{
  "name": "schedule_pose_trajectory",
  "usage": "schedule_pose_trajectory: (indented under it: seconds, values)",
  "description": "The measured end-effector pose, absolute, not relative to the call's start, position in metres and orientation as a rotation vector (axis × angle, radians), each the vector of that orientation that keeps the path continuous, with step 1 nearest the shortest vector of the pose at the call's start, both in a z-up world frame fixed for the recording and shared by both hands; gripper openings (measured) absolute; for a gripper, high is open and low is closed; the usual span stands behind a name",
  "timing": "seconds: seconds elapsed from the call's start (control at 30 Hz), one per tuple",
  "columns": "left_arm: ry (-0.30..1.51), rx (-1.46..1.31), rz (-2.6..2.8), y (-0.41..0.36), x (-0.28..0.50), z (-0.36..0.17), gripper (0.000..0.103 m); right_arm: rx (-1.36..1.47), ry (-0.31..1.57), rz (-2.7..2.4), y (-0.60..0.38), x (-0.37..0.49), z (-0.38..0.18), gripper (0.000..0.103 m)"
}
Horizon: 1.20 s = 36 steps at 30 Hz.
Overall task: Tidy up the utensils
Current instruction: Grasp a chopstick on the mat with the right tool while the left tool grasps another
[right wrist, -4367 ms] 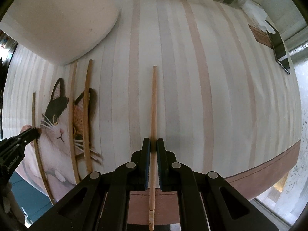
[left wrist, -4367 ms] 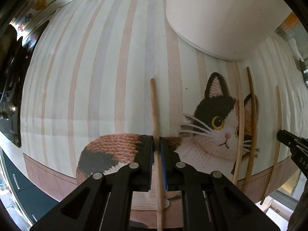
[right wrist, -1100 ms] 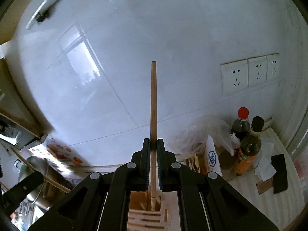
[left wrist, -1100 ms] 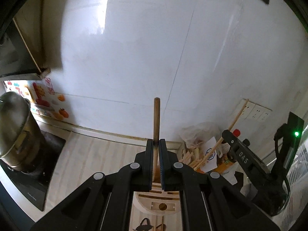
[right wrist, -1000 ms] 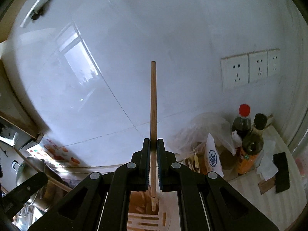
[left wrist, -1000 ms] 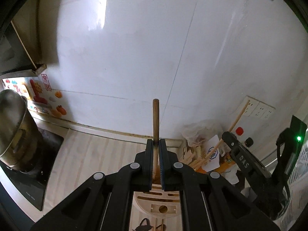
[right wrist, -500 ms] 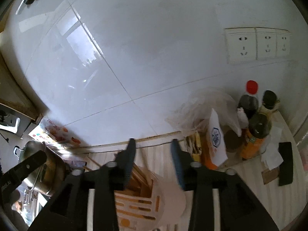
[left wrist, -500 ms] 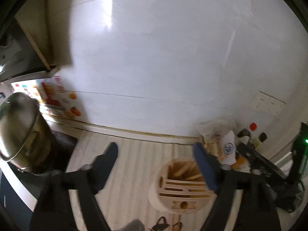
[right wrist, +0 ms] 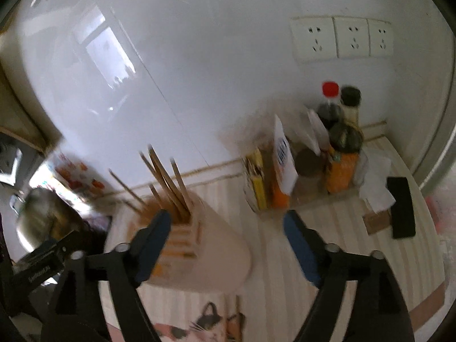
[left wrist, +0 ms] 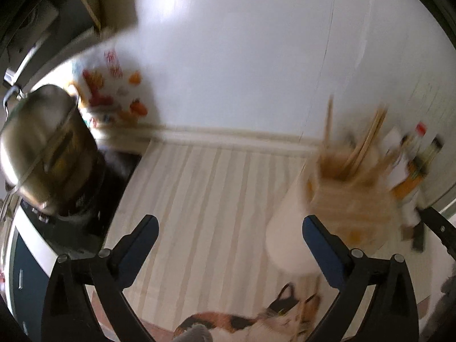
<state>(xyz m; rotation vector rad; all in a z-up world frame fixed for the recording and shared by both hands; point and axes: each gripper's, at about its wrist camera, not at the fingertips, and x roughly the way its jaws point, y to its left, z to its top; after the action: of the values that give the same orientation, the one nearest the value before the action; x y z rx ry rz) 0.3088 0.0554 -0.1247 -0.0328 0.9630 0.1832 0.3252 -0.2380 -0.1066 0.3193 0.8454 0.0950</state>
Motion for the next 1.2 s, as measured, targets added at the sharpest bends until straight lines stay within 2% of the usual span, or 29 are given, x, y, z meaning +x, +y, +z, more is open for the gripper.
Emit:
schedule_pose_trajectory:
  seconds: [0.2,0.23,0.27,0.37,0.5,0.63,0.73,0.77,0.8,0.87,1.2]
  values:
    - [1.178,0.026,0.227,0.057,0.285,-0.222,0.103,0.274,1.086,0.098,-0.221,0.298,-0.193,0.083]
    - [1.208,0.035,0.232,0.057,0.282,-0.235,0.103,0.268,1.142,0.102,-0.217,0.294,-0.213,0.081]
    - [1.239,0.044,0.237,0.058,0.279,-0.250,0.103,0.265,1.177,0.106,-0.214,0.292,-0.225,0.072]
    - [1.319,0.050,0.253,0.061,0.269,-0.287,0.103,0.254,1.308,0.119,-0.202,0.282,-0.272,0.058]
    - [1.382,0.041,0.258,0.063,0.259,-0.313,0.103,0.247,1.401,0.127,-0.189,0.276,-0.310,0.051]
    - [1.411,0.043,0.247,0.060,0.251,-0.326,0.103,0.194,1.453,0.141,-0.170,0.273,-0.331,0.049]
    - [1.415,0.050,0.241,0.056,0.248,-0.328,0.103,0.146,1.474,0.140,-0.158,0.272,-0.340,0.039]
    - [1.414,0.053,0.240,0.055,0.247,-0.328,0.103,0.122,1.479,0.134,-0.155,0.273,-0.342,0.034]
    - [1.412,0.057,0.237,0.052,0.247,-0.327,0.103,0.081,1.468,0.125,-0.151,0.272,-0.342,0.023]
    - [1.409,0.064,0.221,0.045,0.247,-0.323,0.103,0.006,1.459,0.112,-0.145,0.271,-0.344,0.008]
    - [1.376,0.132,0.045,-0.031,0.248,-0.308,0.102,0.101,1.416,0.029,-0.223,0.246,-0.332,0.007]
